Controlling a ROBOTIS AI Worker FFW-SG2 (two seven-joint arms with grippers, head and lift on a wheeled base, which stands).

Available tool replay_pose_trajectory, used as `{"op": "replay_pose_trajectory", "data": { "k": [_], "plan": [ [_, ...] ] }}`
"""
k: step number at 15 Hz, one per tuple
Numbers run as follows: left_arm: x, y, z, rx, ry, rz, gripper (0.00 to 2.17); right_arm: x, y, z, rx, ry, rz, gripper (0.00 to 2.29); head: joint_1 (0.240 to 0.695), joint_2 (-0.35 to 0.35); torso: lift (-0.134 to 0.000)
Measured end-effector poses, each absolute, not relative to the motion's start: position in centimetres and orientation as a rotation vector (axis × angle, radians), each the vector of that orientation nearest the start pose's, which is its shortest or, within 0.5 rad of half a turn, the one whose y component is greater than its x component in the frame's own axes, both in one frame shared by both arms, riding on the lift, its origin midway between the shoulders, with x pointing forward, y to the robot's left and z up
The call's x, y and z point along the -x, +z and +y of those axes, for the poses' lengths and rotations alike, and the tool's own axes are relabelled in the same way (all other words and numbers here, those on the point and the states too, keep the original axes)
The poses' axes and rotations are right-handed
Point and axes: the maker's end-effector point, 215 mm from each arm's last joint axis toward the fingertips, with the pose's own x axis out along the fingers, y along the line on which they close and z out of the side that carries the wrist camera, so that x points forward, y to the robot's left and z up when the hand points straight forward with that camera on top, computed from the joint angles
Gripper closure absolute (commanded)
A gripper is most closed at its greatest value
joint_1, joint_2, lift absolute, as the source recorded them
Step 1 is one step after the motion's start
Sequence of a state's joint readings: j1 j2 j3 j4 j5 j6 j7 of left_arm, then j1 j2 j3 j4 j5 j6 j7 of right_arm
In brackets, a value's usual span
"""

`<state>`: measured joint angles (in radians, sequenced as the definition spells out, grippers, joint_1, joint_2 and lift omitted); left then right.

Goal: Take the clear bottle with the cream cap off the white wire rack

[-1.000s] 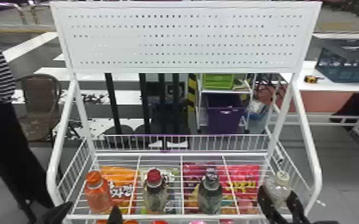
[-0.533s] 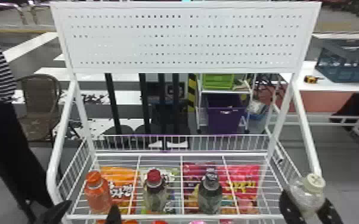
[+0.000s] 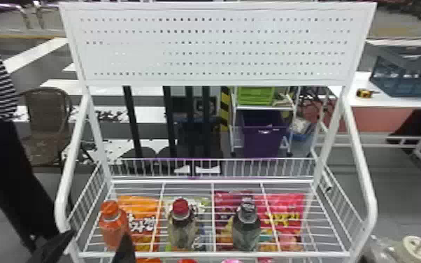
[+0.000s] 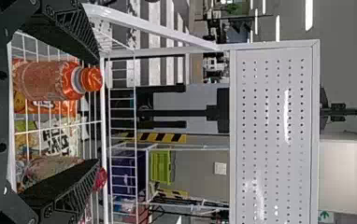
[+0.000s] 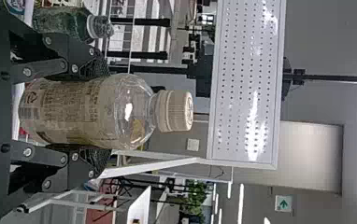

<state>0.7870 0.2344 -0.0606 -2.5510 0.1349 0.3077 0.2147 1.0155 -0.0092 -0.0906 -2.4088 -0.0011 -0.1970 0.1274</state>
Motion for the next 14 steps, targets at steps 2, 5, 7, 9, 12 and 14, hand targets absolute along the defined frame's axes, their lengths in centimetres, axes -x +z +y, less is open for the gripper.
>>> {"op": "replay_pose_trajectory", "data": {
  "k": [2, 5, 7, 9, 12, 14],
  "plan": [
    [-37.05, -27.04, 22.01, -0.018, -0.013, 0.129, 0.14, -30.87, -26.9, -23.85, 0.085, 0.085, -0.016, 1.65, 0.499, 0.0, 0.0],
    [-36.86, -26.79, 22.25, -0.017, -0.009, 0.123, 0.14, -30.81, -26.82, -23.92, 0.083, 0.084, -0.015, 1.65, 0.499, 0.0, 0.0],
    [-36.72, -26.74, 22.35, -0.018, -0.007, 0.123, 0.14, -30.78, -26.93, -23.85, 0.082, 0.086, -0.009, 1.65, 0.499, 0.0, 0.0],
    [-36.58, -26.63, 22.35, -0.017, -0.008, 0.122, 0.14, -30.62, -26.9, -23.81, 0.081, 0.087, -0.006, 1.65, 0.499, 0.0, 0.0],
    [-36.56, -26.34, 22.3, -0.017, -0.01, 0.118, 0.14, -30.47, -26.62, -23.76, 0.082, 0.091, -0.008, 1.65, 0.499, 0.0, 0.0],
    [-36.55, -26.29, 22.26, -0.016, -0.01, 0.118, 0.14, -30.41, -26.47, -23.73, 0.083, 0.092, -0.009, 1.65, 0.499, 0.0, 0.0]
  ]
}}
